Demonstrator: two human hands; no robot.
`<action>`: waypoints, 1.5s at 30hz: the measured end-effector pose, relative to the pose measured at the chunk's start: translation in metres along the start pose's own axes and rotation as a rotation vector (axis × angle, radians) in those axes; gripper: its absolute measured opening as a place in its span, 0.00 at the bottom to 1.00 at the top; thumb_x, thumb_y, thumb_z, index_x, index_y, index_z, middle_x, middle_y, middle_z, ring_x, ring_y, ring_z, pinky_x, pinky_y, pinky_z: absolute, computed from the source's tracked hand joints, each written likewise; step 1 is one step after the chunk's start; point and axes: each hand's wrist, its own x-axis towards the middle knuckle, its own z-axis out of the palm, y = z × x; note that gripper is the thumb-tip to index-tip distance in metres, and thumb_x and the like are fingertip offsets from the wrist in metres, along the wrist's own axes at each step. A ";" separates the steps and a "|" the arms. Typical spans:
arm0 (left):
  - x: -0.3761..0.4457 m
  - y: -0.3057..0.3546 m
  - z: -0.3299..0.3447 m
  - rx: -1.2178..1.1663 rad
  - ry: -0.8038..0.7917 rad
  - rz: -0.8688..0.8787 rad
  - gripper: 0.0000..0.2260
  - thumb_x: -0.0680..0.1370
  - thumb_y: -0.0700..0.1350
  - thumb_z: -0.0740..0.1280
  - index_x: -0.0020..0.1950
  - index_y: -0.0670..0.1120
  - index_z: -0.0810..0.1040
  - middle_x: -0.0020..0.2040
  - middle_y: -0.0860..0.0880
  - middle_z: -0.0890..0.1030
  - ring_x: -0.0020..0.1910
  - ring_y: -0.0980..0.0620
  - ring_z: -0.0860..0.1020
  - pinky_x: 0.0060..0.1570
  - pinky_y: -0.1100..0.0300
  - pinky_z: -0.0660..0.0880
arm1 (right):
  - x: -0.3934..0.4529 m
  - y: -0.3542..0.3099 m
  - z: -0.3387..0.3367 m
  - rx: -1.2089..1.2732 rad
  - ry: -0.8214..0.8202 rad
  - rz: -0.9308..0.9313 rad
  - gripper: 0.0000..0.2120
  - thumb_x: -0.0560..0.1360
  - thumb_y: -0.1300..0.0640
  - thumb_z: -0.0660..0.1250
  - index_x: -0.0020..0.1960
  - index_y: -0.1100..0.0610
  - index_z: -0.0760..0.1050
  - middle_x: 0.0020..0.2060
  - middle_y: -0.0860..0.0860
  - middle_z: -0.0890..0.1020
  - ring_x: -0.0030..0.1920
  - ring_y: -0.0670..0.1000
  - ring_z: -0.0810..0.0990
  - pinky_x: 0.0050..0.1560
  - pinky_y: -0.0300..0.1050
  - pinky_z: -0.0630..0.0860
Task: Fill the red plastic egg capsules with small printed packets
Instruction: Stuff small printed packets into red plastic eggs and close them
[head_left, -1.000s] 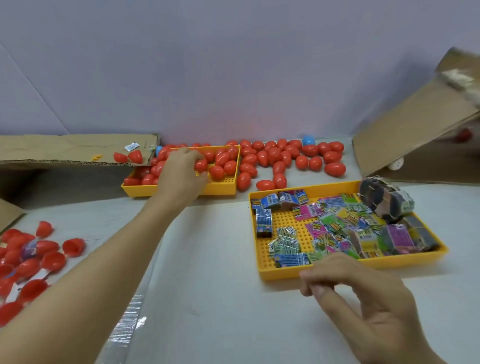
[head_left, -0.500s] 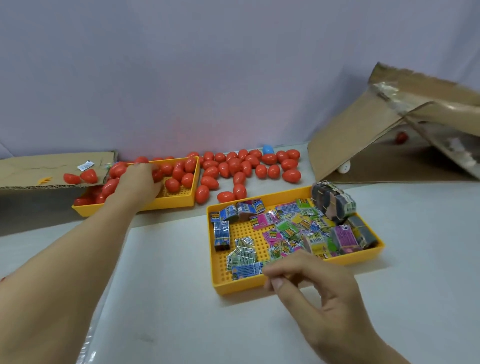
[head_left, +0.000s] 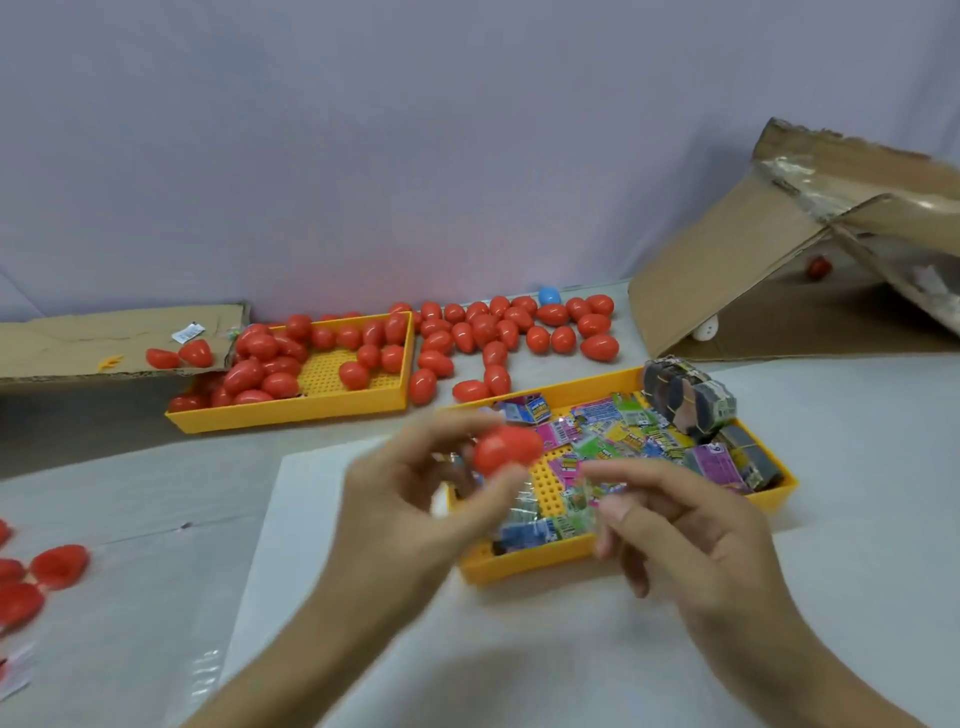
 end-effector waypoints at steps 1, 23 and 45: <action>-0.017 0.003 0.007 -0.096 -0.019 -0.061 0.14 0.66 0.47 0.77 0.51 0.51 0.85 0.45 0.44 0.84 0.37 0.46 0.79 0.39 0.61 0.79 | 0.000 -0.002 0.000 0.001 -0.025 0.025 0.09 0.72 0.54 0.68 0.51 0.50 0.84 0.26 0.55 0.79 0.25 0.57 0.70 0.24 0.39 0.68; -0.080 -0.005 0.009 -0.190 -0.003 -0.233 0.17 0.67 0.50 0.77 0.55 0.52 0.83 0.46 0.48 0.82 0.36 0.49 0.80 0.37 0.62 0.76 | -0.019 -0.010 0.013 0.020 -0.283 0.290 0.13 0.70 0.50 0.71 0.49 0.57 0.84 0.36 0.58 0.85 0.34 0.52 0.82 0.23 0.42 0.74; -0.076 0.004 0.007 -0.307 0.024 -0.230 0.16 0.68 0.36 0.74 0.53 0.48 0.83 0.49 0.48 0.86 0.51 0.49 0.84 0.50 0.64 0.80 | -0.017 -0.014 0.008 -0.080 -0.197 0.096 0.10 0.69 0.55 0.73 0.49 0.56 0.84 0.37 0.53 0.85 0.35 0.50 0.83 0.28 0.43 0.78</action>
